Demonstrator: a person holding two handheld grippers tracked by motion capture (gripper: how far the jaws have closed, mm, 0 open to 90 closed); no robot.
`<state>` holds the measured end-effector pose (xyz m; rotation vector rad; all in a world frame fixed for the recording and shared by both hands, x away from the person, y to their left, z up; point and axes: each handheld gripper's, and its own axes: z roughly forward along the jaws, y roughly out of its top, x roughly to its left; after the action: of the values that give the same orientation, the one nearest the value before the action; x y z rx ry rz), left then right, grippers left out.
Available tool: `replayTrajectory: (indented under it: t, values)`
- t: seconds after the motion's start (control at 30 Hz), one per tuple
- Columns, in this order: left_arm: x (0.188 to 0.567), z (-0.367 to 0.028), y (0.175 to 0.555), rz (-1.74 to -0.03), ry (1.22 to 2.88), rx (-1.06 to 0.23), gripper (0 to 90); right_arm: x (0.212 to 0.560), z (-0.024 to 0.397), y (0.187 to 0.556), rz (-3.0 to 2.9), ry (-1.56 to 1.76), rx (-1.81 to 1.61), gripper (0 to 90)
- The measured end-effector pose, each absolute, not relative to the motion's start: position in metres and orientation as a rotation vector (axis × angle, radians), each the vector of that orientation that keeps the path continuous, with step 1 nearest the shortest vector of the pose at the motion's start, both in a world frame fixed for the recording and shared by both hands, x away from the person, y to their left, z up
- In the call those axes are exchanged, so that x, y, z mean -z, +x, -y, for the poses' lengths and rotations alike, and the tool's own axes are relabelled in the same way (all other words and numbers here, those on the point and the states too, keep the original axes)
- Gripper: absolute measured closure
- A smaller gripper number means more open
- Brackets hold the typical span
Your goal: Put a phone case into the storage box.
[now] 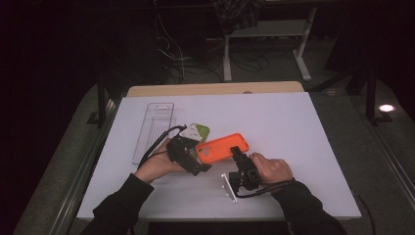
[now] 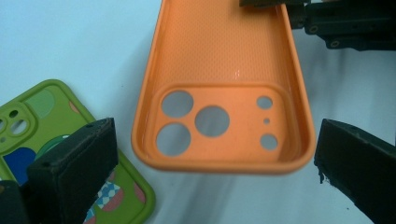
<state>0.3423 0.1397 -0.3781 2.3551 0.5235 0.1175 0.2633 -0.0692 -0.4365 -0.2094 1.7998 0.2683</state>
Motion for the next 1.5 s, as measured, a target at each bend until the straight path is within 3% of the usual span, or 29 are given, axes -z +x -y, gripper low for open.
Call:
replayTrajectory:
  t: [0.93,1.5]
  values:
    - [0.377,-0.144,0.345,-0.546,2.351,-0.127,0.0,0.422,0.088,0.281,-1.967,0.086,-0.474,78.0]
    - [0.374,-0.146,0.346,-0.558,2.325,-0.149,0.0,0.410,0.102,0.290,-2.090,0.430,-0.733,78.0]
